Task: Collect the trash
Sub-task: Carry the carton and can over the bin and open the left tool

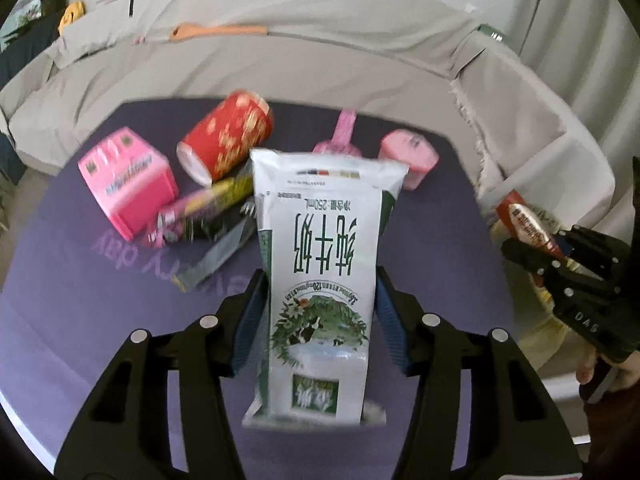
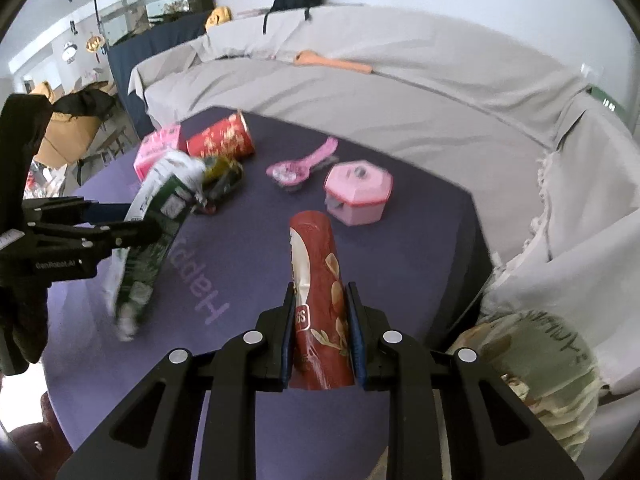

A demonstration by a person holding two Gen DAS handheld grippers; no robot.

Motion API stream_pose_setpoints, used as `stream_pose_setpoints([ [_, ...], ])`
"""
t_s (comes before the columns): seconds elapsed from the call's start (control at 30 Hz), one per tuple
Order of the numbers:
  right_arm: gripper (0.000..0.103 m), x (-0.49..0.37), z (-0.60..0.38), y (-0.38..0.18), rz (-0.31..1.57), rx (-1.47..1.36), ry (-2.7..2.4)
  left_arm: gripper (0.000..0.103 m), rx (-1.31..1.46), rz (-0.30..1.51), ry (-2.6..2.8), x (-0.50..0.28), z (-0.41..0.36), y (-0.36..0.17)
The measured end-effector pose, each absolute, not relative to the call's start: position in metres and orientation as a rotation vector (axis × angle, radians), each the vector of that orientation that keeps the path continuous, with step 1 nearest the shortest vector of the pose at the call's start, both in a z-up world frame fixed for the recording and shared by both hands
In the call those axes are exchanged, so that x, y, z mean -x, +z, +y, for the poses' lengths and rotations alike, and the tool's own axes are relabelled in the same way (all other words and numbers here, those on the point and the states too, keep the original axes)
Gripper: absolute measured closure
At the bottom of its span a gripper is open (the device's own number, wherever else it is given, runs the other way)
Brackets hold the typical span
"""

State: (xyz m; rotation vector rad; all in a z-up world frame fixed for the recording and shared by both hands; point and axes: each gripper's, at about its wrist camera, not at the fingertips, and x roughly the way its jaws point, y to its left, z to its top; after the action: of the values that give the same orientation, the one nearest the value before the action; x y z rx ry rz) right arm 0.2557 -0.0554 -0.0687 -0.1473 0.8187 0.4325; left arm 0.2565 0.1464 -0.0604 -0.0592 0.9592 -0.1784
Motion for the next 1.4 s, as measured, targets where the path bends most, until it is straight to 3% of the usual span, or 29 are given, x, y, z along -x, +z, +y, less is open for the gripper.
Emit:
stream_pose_setpoints([
  [0.53,0.08,-0.225,-0.154,-0.008,0.665,0.08,0.292,0.054,0.036,0.799,-0.376,-0.247,0.044,0.035],
  [1.03,0.08,-0.177,-0.273,-0.004,0.584,0.051,0.102,0.054,0.056,0.762,-0.586,-0.26,-0.087,0.016],
  [1.4,0.08,-0.182,-0.311,-0.026,0.608,-0.029,0.057,0.054,0.021,0.839,-0.626,-0.259,-0.123,-0.014],
])
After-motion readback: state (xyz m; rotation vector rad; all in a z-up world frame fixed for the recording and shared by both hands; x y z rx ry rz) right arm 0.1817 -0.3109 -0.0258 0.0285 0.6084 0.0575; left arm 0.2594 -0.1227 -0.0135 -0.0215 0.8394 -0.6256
